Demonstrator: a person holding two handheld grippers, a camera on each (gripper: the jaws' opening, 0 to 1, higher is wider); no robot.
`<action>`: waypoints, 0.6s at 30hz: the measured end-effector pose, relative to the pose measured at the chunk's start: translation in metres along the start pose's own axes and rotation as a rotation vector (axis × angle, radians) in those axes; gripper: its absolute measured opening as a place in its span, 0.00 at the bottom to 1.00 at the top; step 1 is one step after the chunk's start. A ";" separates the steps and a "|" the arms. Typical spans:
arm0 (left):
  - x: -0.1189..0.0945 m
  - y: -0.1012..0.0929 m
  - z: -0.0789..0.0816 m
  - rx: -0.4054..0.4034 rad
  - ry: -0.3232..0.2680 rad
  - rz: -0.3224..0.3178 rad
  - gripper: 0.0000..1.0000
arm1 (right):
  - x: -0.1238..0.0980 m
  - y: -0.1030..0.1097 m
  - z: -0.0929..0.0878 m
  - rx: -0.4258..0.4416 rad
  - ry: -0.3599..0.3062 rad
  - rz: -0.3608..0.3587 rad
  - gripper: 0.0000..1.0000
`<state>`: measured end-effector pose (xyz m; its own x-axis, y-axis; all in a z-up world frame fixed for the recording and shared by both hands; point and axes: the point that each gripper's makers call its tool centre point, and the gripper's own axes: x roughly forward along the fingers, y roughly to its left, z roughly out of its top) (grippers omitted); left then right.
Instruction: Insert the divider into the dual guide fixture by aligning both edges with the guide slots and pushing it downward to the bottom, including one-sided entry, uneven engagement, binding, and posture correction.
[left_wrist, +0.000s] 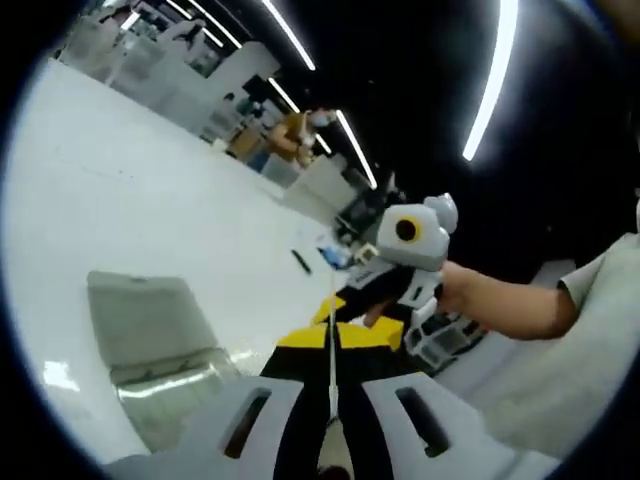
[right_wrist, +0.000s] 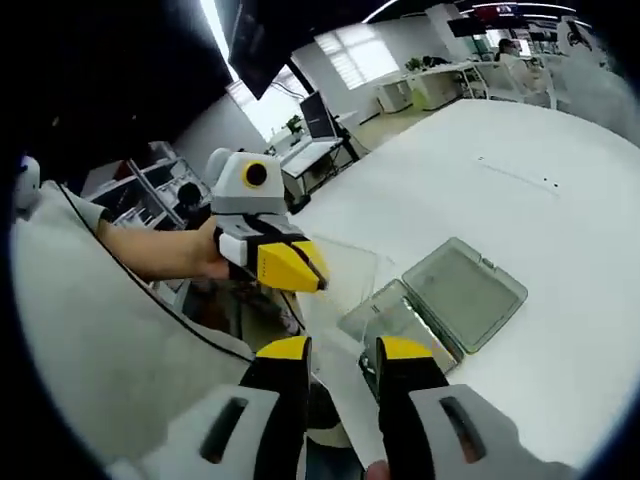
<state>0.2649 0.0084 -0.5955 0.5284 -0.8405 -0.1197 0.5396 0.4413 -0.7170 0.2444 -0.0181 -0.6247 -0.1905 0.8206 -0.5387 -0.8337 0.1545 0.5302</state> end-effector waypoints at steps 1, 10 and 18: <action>0.000 -0.003 -0.001 0.001 0.007 -0.016 0.00 | -0.001 0.003 0.001 -0.005 -0.012 0.023 0.22; -0.001 -0.016 0.002 -0.012 0.002 -0.089 0.00 | -0.007 0.015 0.016 0.028 -0.091 0.125 0.17; -0.002 -0.026 0.005 -0.029 -0.013 -0.140 0.00 | -0.010 0.028 0.018 0.079 -0.125 0.215 0.15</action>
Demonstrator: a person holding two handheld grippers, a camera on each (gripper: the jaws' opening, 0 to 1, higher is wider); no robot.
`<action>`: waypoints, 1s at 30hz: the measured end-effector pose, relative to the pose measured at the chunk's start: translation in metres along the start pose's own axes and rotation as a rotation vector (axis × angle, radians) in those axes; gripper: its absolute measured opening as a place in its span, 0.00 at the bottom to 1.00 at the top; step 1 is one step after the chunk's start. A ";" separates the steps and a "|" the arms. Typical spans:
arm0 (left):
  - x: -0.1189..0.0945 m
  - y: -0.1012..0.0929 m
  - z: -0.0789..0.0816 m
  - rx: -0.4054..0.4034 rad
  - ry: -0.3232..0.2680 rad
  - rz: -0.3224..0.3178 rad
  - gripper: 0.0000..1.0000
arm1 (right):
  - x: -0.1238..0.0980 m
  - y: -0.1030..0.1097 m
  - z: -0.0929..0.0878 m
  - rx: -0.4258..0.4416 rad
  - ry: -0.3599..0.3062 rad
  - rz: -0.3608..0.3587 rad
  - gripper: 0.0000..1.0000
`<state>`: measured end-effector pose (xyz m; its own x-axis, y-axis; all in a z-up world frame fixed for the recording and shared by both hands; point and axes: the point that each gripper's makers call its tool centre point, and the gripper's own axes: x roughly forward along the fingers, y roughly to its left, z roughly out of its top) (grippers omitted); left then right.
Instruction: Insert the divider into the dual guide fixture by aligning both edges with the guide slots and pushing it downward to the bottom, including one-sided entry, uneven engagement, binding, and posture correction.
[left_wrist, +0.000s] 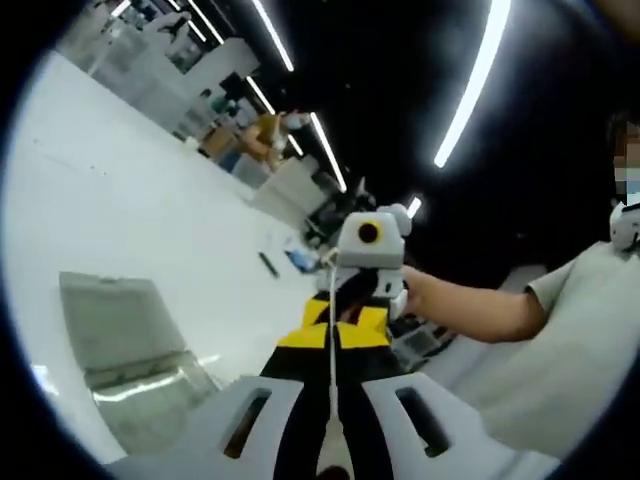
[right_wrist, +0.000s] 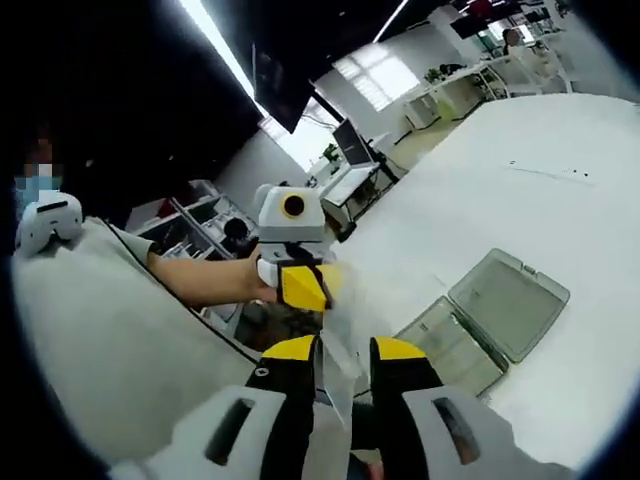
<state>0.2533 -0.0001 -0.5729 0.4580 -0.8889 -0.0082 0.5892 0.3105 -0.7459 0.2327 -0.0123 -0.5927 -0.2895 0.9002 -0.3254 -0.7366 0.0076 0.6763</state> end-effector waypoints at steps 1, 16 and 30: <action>0.000 -0.001 0.000 -0.001 -0.002 -0.002 0.00 | 0.000 0.000 -0.001 0.011 0.001 0.003 0.15; -0.001 -0.008 0.001 -0.025 -0.013 -0.055 0.00 | -0.003 0.010 -0.001 0.116 -0.052 0.113 0.09; -0.003 -0.008 0.000 -0.038 -0.024 -0.066 0.00 | 0.001 0.014 -0.003 0.148 -0.054 0.143 0.02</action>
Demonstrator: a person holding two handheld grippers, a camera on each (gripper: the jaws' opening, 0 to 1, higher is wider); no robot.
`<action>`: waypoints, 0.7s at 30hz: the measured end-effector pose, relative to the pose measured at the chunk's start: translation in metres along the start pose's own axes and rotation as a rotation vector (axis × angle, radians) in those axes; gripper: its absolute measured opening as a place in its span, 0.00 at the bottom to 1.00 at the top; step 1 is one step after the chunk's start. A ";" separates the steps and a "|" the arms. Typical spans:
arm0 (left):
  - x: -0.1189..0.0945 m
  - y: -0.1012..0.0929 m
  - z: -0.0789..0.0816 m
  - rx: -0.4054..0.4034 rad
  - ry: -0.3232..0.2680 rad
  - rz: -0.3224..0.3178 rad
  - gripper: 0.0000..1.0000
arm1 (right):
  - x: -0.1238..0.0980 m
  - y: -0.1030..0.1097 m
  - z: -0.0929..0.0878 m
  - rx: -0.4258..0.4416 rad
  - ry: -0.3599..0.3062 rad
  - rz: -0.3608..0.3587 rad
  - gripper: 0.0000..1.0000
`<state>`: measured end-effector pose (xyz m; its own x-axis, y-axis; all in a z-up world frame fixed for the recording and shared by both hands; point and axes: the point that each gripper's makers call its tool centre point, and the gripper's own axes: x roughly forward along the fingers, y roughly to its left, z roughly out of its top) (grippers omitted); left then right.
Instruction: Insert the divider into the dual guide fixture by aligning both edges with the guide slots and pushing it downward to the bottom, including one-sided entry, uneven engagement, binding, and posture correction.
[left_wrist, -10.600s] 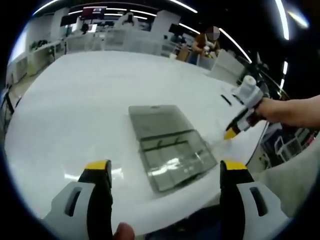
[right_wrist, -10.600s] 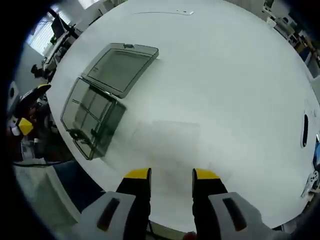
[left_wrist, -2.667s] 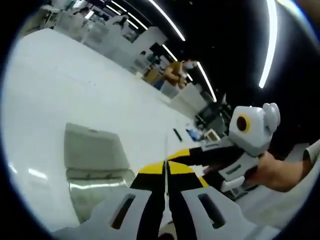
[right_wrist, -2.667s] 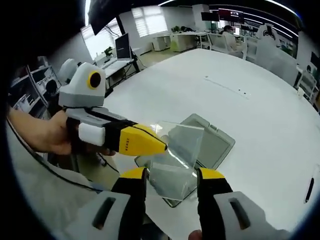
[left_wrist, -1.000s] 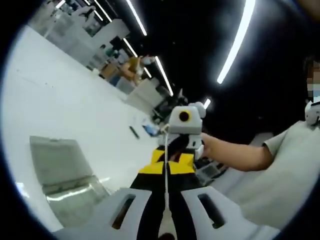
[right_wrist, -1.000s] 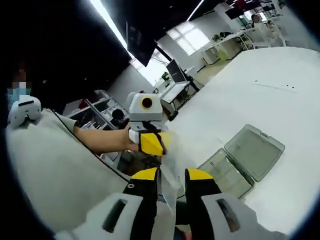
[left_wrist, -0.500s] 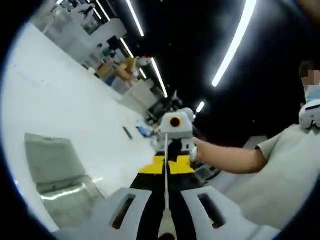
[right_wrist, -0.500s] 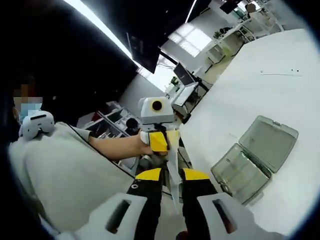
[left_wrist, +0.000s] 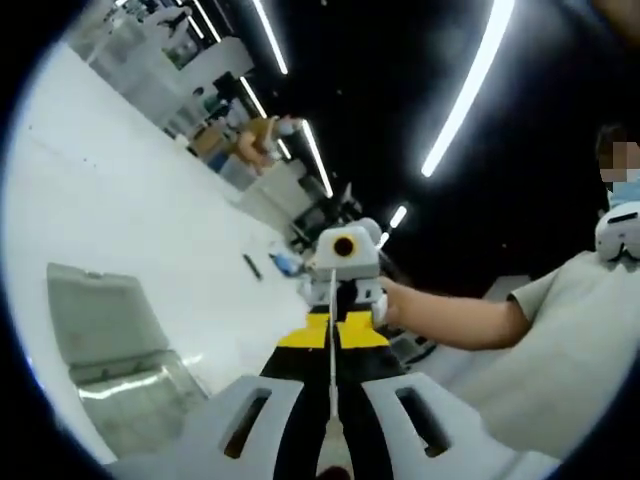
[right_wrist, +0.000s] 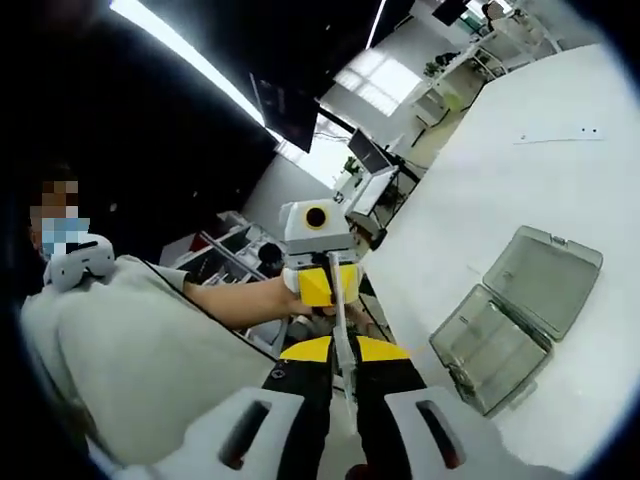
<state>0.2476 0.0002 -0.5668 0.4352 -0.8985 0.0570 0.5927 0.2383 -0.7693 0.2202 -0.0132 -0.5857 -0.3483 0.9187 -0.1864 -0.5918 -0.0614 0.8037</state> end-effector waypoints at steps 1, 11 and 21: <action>0.000 0.001 0.000 -0.003 -0.002 -0.001 0.00 | 0.000 0.001 0.000 -0.005 -0.002 0.003 0.02; -0.002 0.002 -0.002 -0.043 0.003 -0.013 0.00 | 0.002 0.002 -0.002 0.025 0.008 -0.002 0.00; -0.005 0.008 -0.001 0.009 -0.008 0.024 0.01 | 0.005 -0.001 0.001 0.029 0.031 -0.088 0.00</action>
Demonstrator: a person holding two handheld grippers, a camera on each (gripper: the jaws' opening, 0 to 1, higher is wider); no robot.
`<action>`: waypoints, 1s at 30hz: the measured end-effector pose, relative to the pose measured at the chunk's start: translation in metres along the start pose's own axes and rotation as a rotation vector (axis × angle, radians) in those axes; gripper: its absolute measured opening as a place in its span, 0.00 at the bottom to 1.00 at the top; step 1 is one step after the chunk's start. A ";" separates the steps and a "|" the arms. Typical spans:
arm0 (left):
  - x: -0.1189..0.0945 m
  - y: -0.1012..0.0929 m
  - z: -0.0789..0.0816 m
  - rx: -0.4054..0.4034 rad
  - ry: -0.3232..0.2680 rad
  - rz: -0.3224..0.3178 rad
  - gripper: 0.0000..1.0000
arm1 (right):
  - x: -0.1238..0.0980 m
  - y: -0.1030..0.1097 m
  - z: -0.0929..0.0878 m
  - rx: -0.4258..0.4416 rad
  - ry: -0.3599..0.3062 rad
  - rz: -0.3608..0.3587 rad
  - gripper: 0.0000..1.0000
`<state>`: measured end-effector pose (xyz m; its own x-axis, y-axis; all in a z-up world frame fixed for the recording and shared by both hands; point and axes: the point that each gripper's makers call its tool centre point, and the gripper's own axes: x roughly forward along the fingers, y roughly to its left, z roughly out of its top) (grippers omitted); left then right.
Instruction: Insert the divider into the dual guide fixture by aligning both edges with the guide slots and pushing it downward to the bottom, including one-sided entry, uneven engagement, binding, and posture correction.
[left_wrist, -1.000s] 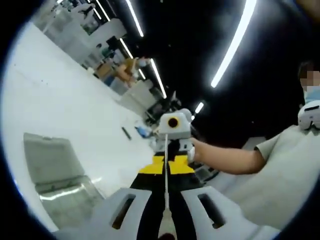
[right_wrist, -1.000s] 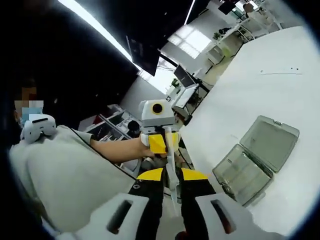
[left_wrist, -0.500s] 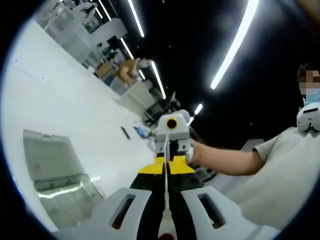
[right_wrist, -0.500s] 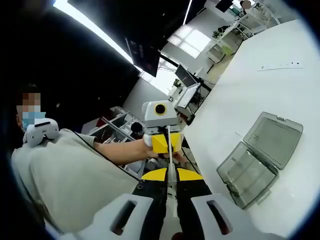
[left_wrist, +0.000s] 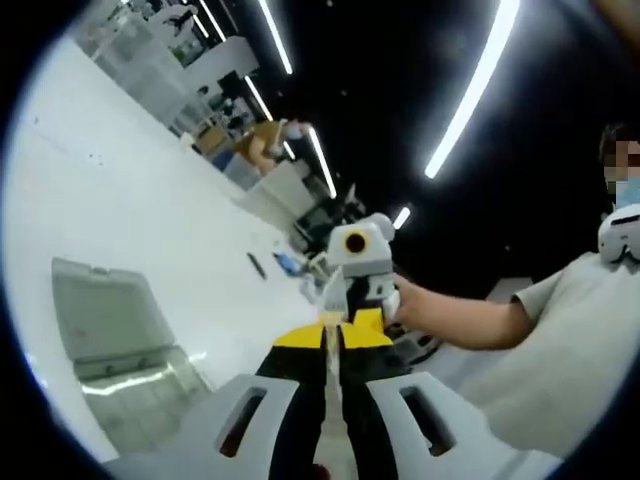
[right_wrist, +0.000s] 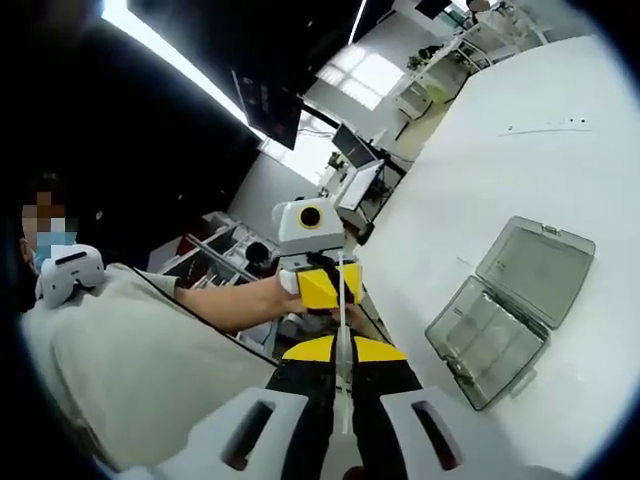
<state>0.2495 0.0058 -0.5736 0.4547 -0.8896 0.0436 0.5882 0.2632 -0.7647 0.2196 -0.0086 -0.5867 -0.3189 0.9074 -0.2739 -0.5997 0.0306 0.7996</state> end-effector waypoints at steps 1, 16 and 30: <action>0.000 0.000 0.001 0.006 -0.004 0.002 0.01 | 0.001 0.002 0.001 0.009 -0.001 -0.001 0.00; -0.013 0.013 -0.001 0.154 0.007 0.105 0.08 | 0.008 -0.014 0.007 0.052 0.008 -0.135 0.00; -0.030 0.033 -0.005 0.363 0.077 0.255 0.18 | 0.018 -0.037 -0.002 0.200 0.061 -0.313 0.00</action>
<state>0.2520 0.0391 -0.6028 0.5726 -0.8007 -0.1758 0.6664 0.5795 -0.4691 0.2344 0.0057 -0.6220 -0.1901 0.8145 -0.5481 -0.5215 0.3892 0.7593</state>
